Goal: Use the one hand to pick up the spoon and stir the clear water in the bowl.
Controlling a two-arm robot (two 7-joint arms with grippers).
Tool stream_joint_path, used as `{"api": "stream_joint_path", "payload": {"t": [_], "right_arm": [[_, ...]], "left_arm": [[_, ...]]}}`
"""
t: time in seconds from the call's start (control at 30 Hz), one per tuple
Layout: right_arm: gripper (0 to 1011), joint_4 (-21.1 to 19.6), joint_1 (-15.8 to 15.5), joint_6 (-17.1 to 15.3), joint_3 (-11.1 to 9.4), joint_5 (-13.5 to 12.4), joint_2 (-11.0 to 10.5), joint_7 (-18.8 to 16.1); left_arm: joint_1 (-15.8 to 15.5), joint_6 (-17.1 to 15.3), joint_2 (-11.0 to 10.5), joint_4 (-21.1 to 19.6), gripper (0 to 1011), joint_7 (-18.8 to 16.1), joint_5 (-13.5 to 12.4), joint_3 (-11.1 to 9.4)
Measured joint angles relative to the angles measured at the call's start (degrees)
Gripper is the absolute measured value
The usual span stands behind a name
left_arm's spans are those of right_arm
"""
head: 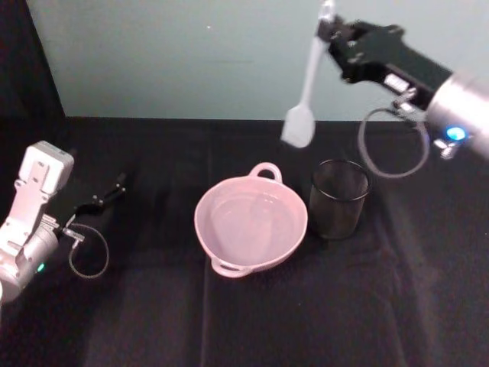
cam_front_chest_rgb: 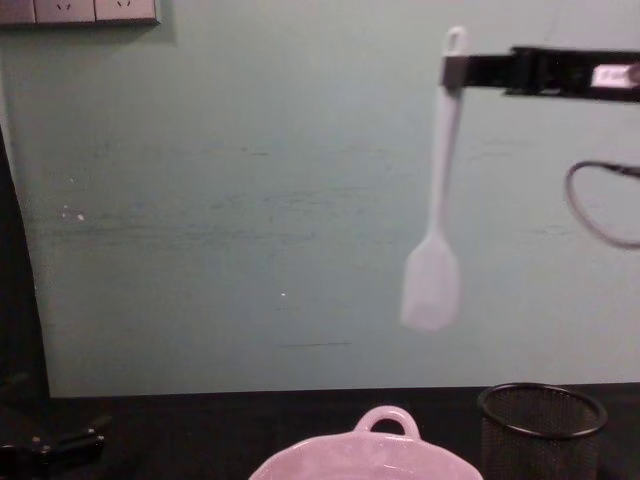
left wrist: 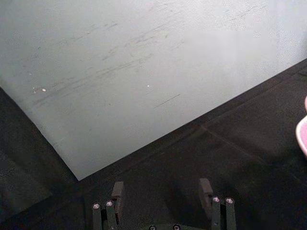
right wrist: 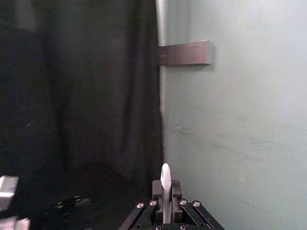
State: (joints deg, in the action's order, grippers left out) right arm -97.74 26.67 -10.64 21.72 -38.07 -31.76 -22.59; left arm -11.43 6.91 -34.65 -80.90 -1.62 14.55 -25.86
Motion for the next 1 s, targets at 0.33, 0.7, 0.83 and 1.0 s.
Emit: {"api": "stream_joint_path", "payload": {"t": [0.33, 0.7, 0.83, 1.0], "right_arm": [[108, 6.8, 1.1, 6.7, 5.8, 2.8, 3.3, -7.5], [108, 11.4, -1.4, 14.1, 7.7, 5.8, 4.7, -11.2], [108, 12.0, -2.8, 15.2, 7.4, 6.0, 4.5, -11.8], [108, 12.5, -4.0, 15.9, 7.2, 6.2, 4.3, -13.1]], "left_arm": [[0.0, 0.0, 0.0, 0.0, 1011, 0.0, 0.0, 0.0], [0.0, 0.0, 0.0, 0.0, 1011, 0.0, 0.0, 0.0], [0.0, 0.0, 0.0, 0.0, 1011, 0.0, 0.0, 0.0], [0.0, 0.0, 0.0, 0.0, 1011, 0.0, 0.0, 0.0]]}}
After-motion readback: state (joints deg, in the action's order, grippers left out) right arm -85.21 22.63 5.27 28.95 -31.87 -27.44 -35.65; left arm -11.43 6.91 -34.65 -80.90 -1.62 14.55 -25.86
